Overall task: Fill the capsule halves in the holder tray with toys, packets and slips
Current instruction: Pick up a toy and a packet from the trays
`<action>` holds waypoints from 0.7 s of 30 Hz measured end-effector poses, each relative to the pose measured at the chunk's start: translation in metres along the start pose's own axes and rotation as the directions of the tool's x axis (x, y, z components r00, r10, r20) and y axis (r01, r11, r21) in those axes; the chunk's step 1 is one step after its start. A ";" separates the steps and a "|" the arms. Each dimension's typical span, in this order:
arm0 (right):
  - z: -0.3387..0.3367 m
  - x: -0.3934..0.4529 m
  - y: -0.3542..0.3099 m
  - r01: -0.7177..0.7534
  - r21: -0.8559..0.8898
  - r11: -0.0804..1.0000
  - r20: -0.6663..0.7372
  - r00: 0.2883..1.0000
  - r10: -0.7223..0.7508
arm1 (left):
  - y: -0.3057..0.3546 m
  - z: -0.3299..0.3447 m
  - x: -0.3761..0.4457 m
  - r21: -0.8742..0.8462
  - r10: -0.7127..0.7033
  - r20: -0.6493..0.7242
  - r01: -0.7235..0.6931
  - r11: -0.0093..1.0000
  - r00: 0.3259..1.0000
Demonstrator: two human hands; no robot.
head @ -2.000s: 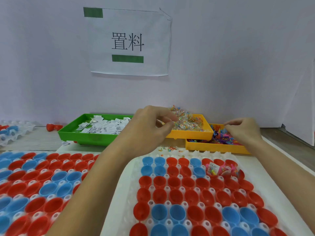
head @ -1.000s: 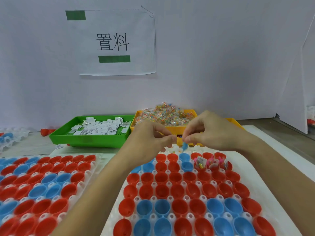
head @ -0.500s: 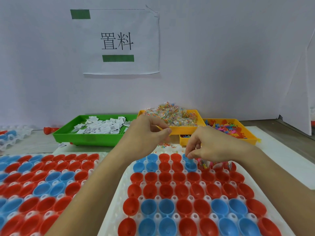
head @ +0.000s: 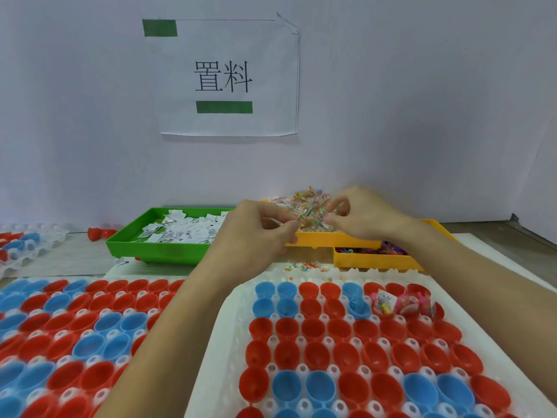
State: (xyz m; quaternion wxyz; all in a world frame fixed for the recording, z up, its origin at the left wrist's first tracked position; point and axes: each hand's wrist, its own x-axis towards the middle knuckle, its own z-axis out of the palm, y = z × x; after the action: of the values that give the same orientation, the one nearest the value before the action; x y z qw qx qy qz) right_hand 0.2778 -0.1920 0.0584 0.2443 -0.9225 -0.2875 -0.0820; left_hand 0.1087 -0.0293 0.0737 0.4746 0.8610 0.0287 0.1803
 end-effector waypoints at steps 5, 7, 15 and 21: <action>0.033 0.041 -0.007 -0.144 -0.098 0.985 -0.046 0.989 0.140 | 0.000 -0.002 0.000 0.004 0.002 -0.015 -0.002 1.000 1.000; 0.041 0.048 -0.006 -0.155 -0.082 0.985 -0.059 0.987 0.150 | -0.001 -0.002 0.001 0.014 0.004 -0.019 -0.004 1.000 1.000; 0.021 0.030 -0.008 -0.088 0.172 0.981 -0.261 0.956 0.131 | -0.004 0.002 0.004 0.006 0.031 -0.062 -0.031 1.000 0.998; -0.020 -0.043 -0.028 0.047 0.546 0.836 -0.146 0.988 0.040 | 0.003 0.018 0.001 -0.010 0.075 -0.063 -0.075 0.997 0.995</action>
State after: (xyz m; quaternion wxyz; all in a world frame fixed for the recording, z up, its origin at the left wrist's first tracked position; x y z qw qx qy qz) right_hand 0.2262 -0.2037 0.0743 0.5190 -0.8044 -0.2813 -0.0665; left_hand 0.1153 -0.0449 0.0676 0.4717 0.8525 0.0099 0.2249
